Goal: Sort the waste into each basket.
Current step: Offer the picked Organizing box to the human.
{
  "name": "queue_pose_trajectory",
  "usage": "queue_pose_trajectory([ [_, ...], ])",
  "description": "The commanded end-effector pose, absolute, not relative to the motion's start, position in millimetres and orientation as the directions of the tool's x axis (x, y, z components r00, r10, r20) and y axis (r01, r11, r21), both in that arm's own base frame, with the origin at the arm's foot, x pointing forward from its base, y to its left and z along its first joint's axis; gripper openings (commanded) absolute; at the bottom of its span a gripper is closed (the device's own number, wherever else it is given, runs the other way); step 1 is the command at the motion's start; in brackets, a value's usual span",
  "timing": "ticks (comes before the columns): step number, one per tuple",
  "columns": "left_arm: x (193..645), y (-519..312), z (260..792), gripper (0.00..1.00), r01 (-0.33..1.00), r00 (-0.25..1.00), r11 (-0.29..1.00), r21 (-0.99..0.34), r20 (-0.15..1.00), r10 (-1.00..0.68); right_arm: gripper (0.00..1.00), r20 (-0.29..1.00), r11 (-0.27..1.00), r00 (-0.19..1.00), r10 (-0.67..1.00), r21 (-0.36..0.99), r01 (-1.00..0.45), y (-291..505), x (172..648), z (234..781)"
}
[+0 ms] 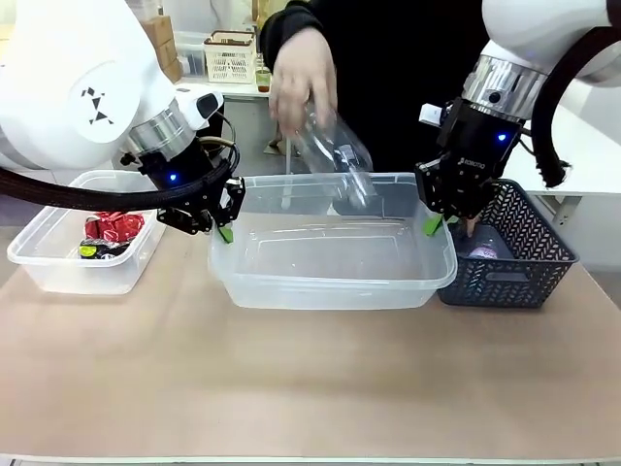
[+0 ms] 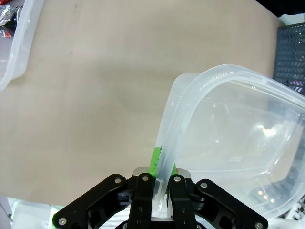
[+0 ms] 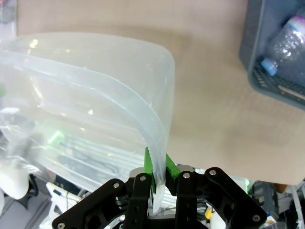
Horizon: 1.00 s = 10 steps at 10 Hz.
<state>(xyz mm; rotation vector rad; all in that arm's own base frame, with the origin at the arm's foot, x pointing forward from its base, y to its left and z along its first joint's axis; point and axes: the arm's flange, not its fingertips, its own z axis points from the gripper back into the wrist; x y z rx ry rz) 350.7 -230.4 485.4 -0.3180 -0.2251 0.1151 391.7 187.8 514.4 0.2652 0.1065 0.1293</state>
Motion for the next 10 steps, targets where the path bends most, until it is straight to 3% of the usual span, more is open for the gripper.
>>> queue_pose_trajectory([
  [1,351.5,-227.9,486.9,0.00,-0.103,0.961,0.936,-0.337,0.210,0.182,0.00,-0.094,0.952,0.983,0.159,0.279,-0.127,189.0,388.1,519.6],
  [10,351.5,-227.9,486.9,0.00,-0.103,0.961,0.936,-0.337,0.210,0.182,0.00,-0.094,0.952,0.983,0.159,0.279,-0.127,189.0,388.1,519.6],
])
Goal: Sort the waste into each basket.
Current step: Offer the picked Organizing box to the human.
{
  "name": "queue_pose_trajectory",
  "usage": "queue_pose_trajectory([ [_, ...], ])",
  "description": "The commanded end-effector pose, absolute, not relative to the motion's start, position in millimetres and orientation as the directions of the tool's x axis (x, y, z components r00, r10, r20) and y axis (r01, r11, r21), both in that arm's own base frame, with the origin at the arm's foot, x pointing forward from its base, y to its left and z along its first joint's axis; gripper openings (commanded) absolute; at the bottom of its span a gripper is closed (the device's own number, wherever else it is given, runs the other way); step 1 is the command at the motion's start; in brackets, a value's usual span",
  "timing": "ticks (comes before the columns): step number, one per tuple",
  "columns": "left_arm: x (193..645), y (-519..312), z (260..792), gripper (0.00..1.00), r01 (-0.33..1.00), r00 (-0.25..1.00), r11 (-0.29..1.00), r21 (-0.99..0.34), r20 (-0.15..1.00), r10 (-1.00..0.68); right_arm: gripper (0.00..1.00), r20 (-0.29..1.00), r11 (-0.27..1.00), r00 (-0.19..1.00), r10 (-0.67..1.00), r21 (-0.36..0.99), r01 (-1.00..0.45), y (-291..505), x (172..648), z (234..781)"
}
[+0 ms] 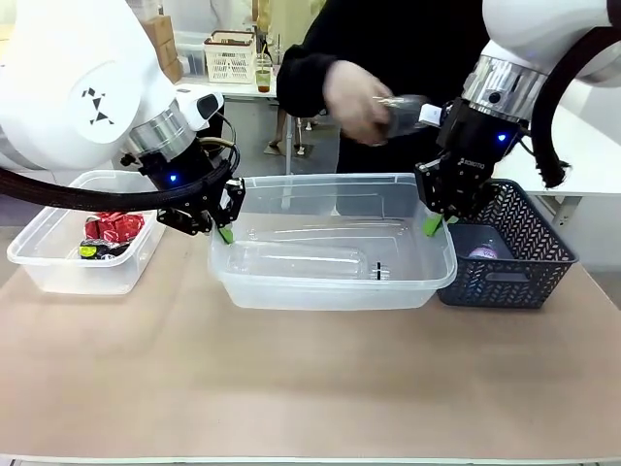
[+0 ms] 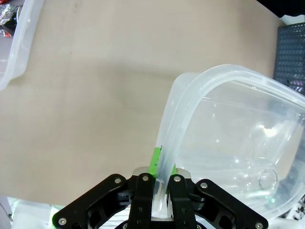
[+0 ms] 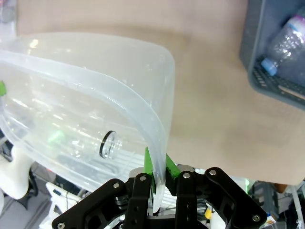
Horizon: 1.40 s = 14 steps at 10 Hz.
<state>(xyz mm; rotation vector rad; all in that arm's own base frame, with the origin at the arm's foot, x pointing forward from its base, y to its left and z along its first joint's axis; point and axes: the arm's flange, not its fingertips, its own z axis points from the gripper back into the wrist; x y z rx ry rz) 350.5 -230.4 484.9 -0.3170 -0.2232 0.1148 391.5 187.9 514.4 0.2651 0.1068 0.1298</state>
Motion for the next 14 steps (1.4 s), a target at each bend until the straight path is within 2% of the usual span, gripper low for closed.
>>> queue_pose_trajectory([
  [1,351.5,-227.9,486.9,0.00,-0.103,0.961,0.936,-0.337,0.210,0.182,0.00,-0.094,0.952,0.983,0.159,0.279,-0.127,189.0,388.1,519.6],
  [14,351.5,-227.9,486.9,0.00,-0.103,0.961,0.936,-0.337,0.210,0.182,0.00,-0.094,0.952,0.983,0.159,0.279,-0.127,189.0,388.1,519.6],
])
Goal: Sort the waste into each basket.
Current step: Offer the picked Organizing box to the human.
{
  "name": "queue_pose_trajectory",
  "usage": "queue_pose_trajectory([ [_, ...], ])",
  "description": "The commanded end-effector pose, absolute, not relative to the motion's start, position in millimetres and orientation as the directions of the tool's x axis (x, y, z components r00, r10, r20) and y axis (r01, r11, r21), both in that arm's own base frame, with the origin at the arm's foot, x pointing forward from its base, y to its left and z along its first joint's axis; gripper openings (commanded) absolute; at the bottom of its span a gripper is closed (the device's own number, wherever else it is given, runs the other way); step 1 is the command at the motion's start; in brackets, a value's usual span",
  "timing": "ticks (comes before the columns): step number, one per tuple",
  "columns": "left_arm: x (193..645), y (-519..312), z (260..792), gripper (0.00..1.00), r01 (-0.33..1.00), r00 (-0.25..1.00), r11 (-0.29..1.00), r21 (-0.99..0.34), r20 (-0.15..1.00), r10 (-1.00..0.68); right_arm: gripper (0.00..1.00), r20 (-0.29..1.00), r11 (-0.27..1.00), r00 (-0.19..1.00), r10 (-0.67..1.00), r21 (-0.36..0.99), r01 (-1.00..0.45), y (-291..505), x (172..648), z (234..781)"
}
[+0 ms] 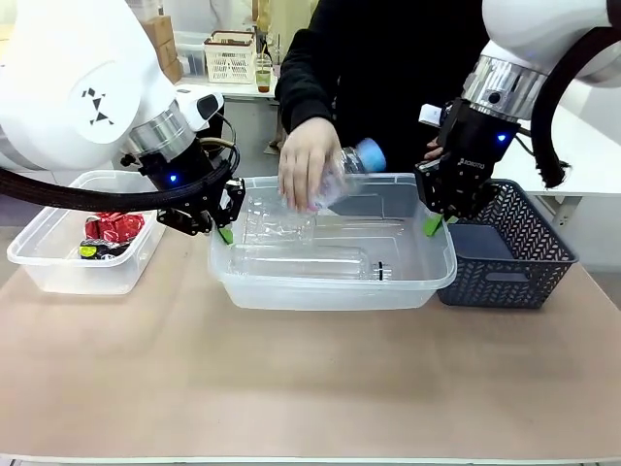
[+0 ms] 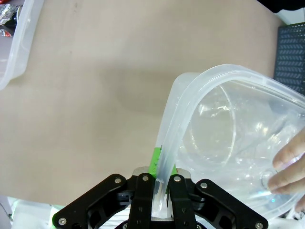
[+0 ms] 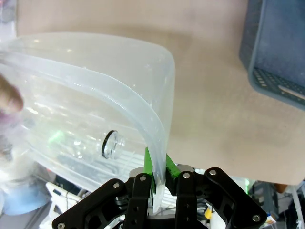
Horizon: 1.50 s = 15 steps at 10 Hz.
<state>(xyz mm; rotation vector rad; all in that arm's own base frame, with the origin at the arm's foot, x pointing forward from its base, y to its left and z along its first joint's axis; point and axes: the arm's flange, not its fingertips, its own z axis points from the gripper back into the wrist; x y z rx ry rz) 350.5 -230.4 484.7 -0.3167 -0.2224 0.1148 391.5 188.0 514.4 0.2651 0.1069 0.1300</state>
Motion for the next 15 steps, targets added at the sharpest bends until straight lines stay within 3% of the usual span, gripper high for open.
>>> queue_pose_trajectory([
  [1,352,-228,487,0.00,-0.103,0.961,0.936,-0.337,0.210,0.182,0.00,-0.094,0.952,0.983,0.159,0.279,-0.127,189,388,520],
  [11,352,-228,487,0.00,-0.103,0.961,0.936,-0.337,0.210,0.182,0.00,-0.094,0.952,0.983,0.159,0.279,-0.127,189,388,520],
  [12,350,-230,485,0.05,-0.077,0.969,0.944,-0.321,0.198,0.146,0.06,-0.088,0.957,0.986,0.142,0.268,-0.114,188,391,514],
  [15,440,-235,514,0.05,-0.134,0.974,0.949,-0.285,0.140,0.180,0.06,-0.194,0.947,0.975,0.110,0.319,-0.044,197,466,543],
])
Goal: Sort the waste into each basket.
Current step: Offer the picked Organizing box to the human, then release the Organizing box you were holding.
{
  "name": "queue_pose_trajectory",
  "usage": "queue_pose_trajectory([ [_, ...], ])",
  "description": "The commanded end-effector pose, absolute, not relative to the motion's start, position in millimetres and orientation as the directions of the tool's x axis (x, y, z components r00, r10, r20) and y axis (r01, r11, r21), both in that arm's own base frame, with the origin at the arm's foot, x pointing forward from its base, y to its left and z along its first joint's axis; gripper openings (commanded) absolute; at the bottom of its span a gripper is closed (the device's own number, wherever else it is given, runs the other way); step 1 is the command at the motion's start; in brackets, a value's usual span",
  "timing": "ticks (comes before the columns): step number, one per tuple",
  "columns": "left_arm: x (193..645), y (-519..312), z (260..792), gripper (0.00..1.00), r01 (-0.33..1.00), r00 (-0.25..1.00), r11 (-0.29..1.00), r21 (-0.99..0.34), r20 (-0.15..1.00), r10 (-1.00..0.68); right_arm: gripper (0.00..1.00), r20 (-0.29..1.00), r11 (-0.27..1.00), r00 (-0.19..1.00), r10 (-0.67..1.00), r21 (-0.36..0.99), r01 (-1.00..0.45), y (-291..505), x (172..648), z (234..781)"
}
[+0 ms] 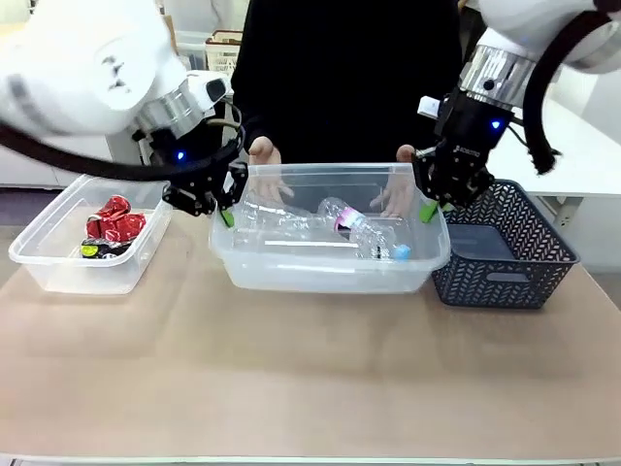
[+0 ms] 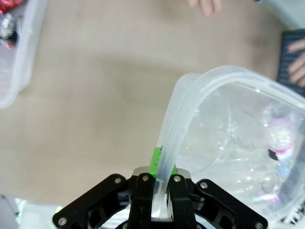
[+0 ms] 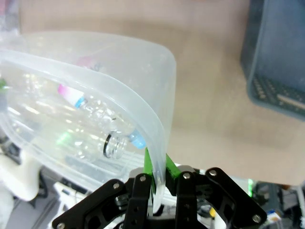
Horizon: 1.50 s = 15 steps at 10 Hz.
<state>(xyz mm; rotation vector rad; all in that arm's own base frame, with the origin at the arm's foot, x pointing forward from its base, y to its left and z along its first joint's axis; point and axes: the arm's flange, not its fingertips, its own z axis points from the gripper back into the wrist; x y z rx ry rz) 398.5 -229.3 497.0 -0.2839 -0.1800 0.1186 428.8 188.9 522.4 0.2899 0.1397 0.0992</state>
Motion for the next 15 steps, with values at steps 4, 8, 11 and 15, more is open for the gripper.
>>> queue_pose_trajectory([
  [4,499,-240,497,0.05,-0.189,0.974,0.946,-0.263,0.072,0.215,0.06,-0.283,0.951,0.954,0.096,0.309,-0.004,213,556,535],
  [8,498,-226,492,0.05,-0.130,0.984,0.957,-0.260,0.084,0.157,0.06,-0.255,0.956,0.961,0.107,0.291,-0.029,198,558,513],
  [11,498,-226,492,0.05,-0.130,0.984,0.957,-0.260,0.084,0.157,0.06,-0.255,0.956,0.961,0.107,0.291,-0.029,198,558,513],
  [15,498,-226,492,0.05,-0.130,0.984,0.957,-0.260,0.084,0.157,0.06,-0.255,0.956,0.961,0.107,0.291,-0.029,198,558,513],
])
